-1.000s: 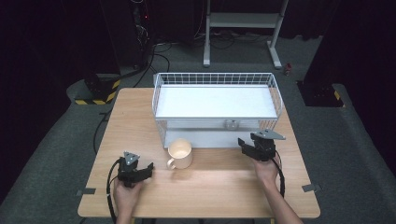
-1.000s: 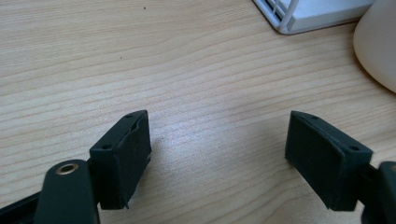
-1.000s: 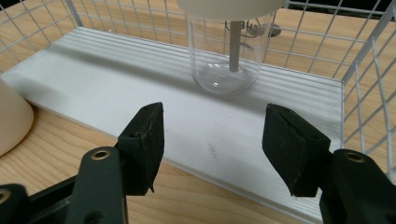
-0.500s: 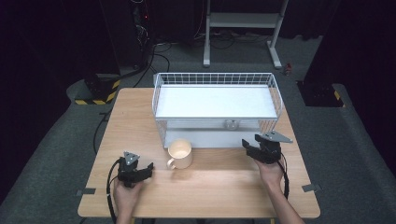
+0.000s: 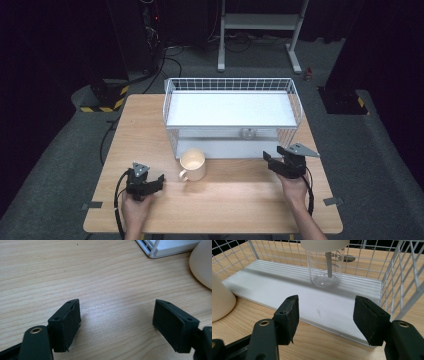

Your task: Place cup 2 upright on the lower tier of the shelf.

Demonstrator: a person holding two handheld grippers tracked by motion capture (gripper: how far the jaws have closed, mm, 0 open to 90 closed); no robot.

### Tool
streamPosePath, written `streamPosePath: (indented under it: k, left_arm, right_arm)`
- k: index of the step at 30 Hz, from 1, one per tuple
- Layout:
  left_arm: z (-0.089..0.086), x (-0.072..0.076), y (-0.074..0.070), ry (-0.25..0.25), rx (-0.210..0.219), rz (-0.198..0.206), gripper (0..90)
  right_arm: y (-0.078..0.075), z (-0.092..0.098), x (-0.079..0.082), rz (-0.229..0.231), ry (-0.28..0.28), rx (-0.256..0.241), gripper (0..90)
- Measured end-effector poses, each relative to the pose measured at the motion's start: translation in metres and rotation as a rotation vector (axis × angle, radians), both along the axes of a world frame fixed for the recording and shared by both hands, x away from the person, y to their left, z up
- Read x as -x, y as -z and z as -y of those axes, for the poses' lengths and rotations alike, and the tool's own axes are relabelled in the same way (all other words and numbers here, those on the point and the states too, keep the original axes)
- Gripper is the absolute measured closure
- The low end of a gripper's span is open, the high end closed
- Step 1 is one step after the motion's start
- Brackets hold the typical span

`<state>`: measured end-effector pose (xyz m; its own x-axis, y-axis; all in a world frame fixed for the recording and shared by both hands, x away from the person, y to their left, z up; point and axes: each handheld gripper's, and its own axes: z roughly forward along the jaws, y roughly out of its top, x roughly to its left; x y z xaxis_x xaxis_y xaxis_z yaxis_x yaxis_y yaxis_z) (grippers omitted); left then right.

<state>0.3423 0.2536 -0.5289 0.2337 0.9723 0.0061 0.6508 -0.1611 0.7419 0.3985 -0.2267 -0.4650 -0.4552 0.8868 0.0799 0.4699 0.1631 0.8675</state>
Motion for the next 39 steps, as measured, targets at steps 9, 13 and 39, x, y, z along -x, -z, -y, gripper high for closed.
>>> streamPosePath:
  k: [9, 13, 39]
  left_arm:
    - [0.000, 0.000, 0.000, 0.000, 0.000, 0.000, 22.5]
    - [0.000, 0.000, 0.000, 0.000, -0.001, 0.001, 22.5]
    - [0.000, 0.000, 0.000, 0.001, -0.001, 0.001, 22.4]
  right_arm:
    - [0.000, 0.008, 0.008, 0.009, 0.006, -0.012, 37.2]
    - [0.002, 0.011, 0.010, 0.002, 0.006, -0.011, 37.0]
    - [0.010, 0.026, 0.027, -0.001, 0.013, -0.030, 36.4]
